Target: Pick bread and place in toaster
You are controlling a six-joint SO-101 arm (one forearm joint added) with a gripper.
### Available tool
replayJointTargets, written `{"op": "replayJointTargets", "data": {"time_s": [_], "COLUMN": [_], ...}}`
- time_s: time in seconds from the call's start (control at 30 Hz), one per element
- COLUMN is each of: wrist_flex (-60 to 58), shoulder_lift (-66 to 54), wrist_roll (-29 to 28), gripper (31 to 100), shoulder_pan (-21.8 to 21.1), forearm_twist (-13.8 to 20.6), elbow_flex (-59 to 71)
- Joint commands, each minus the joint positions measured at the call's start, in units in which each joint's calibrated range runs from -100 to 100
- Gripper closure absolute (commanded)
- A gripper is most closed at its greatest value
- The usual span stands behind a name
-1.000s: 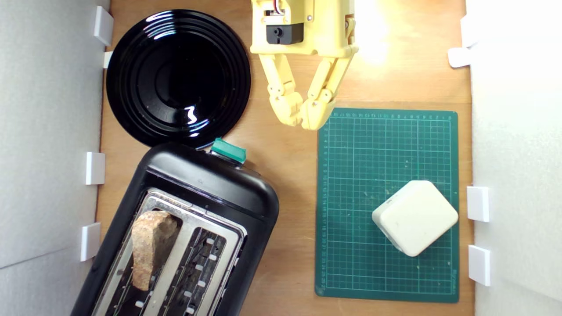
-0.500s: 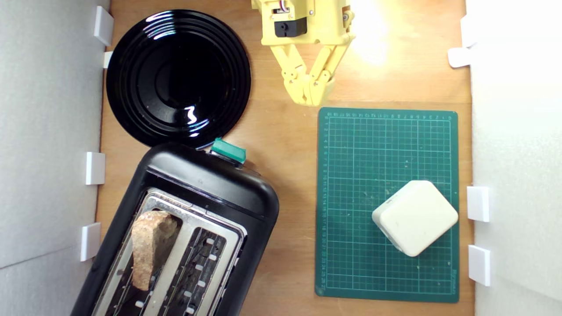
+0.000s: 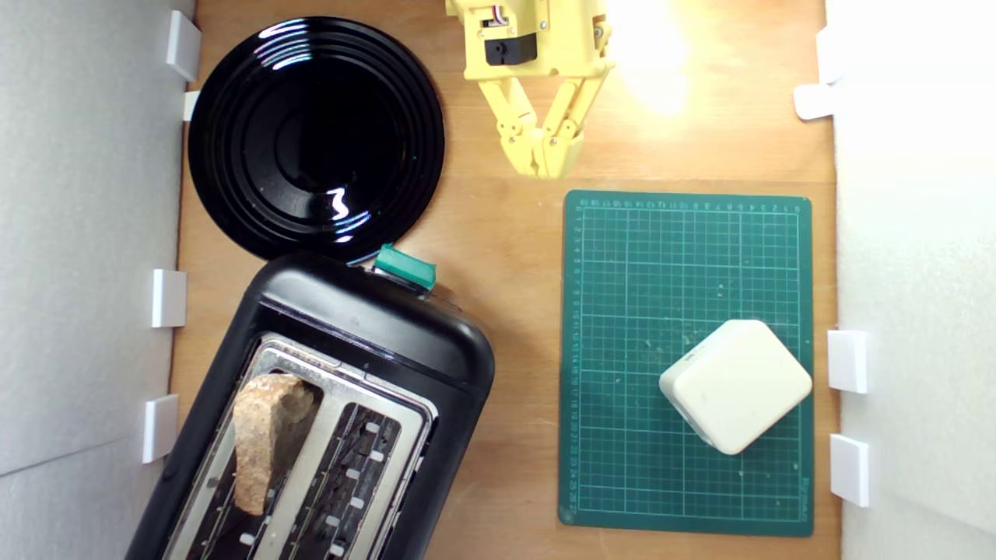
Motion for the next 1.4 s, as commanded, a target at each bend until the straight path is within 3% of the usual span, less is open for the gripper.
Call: {"op": "replayJointTargets", "data": {"time_s": [0.0, 0.37, 1.37], "wrist_flex": [-0.3, -0.3, -0.4], "shoulder_lift": [-3.4, -10.9, -11.7], "wrist_roll": [-0.1, -0.2, -4.8], "gripper": [99.3, 99.3, 99.4], "shoulder_pan": [0.4, 0.5, 0.5], "forearm_twist": [-0.3, -0.3, 0.1], "elbow_flex": [2.6, 14.0, 31.3]}}
